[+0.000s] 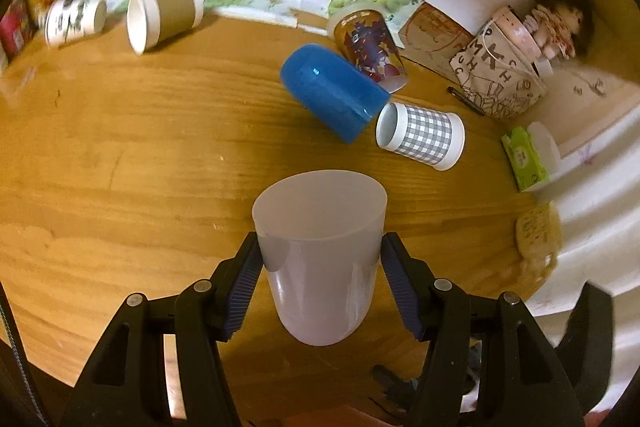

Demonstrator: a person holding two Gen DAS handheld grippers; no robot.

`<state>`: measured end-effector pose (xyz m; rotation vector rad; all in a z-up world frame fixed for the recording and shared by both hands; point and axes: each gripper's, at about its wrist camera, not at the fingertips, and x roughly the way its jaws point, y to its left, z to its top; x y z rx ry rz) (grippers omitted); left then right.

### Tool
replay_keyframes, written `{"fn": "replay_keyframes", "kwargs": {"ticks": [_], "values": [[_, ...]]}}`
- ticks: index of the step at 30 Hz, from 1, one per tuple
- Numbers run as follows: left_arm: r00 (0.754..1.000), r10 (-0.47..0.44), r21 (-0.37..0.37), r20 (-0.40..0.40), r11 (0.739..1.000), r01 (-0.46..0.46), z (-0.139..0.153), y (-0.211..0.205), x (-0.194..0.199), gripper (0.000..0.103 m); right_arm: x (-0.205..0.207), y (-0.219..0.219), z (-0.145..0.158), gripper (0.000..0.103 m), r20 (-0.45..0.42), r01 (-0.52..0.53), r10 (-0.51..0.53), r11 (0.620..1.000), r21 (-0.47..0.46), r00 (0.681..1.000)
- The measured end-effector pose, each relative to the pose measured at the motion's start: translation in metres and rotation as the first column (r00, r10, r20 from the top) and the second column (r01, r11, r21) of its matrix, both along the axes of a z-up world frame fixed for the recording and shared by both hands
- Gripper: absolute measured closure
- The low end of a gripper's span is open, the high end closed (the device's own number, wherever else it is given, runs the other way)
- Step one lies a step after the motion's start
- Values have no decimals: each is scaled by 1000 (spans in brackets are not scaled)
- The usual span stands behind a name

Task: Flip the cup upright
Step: 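Lower the white cup upright onto the desk and open the left gripper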

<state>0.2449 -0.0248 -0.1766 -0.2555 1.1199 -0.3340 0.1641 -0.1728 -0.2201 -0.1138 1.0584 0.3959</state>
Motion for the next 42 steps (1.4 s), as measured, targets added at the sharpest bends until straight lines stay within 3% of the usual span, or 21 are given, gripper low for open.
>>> {"fn": "replay_keyframes", "kwargs": {"ticks": [8, 16, 26, 42], "values": [[984, -48, 86, 173, 996, 34, 7, -11, -12, 39, 4, -15, 1, 27, 1, 51, -51, 998, -21, 999], [931, -126, 176, 343, 982, 69, 11, -26, -32, 39, 14, -31, -2, 27, 1, 109, -109, 993, -45, 994], [900, -158, 222, 406, 973, 71, -5, -32, -55, 39, 19, -46, -3, 27, 18, 156, -155, 985, -76, 988], [886, -206, 244, 415, 964, 110, -23, -35, -70, 38, 18, -43, -5, 27, 19, 164, -163, 980, -111, 987]]}}
